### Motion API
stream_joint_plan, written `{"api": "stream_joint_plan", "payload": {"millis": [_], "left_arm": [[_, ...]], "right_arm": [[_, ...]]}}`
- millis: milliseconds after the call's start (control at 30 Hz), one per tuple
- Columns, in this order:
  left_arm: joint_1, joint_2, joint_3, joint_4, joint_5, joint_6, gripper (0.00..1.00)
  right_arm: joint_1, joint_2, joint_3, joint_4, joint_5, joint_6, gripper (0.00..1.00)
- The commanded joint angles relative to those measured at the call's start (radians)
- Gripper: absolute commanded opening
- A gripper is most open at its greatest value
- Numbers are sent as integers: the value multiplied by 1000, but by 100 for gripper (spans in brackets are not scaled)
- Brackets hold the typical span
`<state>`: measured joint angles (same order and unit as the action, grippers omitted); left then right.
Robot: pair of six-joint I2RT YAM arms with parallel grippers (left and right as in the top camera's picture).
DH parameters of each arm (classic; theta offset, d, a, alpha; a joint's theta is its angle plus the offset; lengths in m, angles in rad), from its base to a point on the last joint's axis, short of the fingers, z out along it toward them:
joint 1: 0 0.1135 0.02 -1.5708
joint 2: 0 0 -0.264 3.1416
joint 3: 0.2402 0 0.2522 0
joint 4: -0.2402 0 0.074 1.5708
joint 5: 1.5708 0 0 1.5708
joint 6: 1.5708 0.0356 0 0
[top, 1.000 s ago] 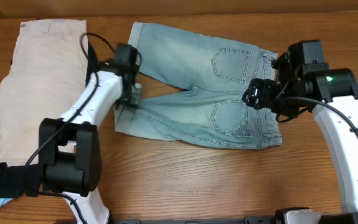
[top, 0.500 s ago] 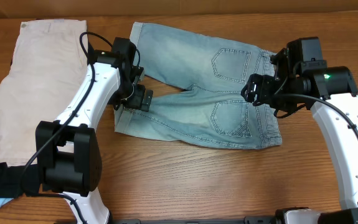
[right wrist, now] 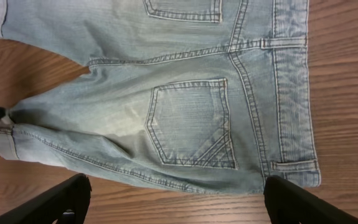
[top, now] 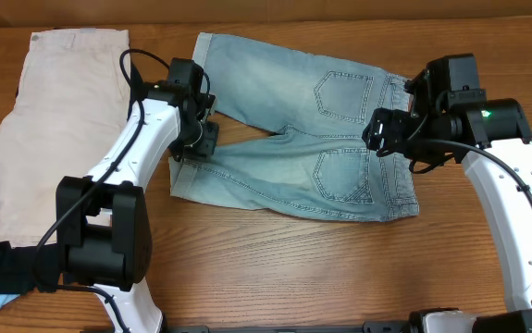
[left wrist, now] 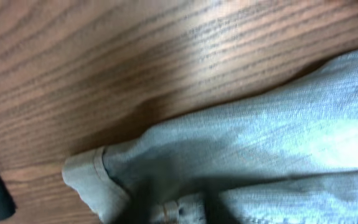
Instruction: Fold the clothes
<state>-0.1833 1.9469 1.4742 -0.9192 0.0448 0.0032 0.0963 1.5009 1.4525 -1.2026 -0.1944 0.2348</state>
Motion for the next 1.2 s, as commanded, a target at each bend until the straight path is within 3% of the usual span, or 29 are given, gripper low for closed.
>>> {"api": "stream_joint_plan", "payload": {"millis": [0, 267, 733, 867, 1100, 1167], "left_arm": [[3, 11, -22, 16, 2, 19, 4], [3, 11, -61, -45, 7, 16, 4], [3, 11, 11, -362, 79, -29, 4], [10, 11, 23, -320, 58, -34, 4], [18, 15, 50, -64, 3, -49, 4], [13, 25, 46, -52, -2, -27, 4]], "right_arm": [[0, -5, 0, 9, 15, -6, 93], [0, -5, 0, 8, 14, -6, 93], [0, -5, 0, 10, 14, -6, 93], [0, -5, 0, 14, 14, -6, 93], [0, -5, 0, 8, 14, -5, 93], [0, -5, 0, 1, 14, -3, 93]]}}
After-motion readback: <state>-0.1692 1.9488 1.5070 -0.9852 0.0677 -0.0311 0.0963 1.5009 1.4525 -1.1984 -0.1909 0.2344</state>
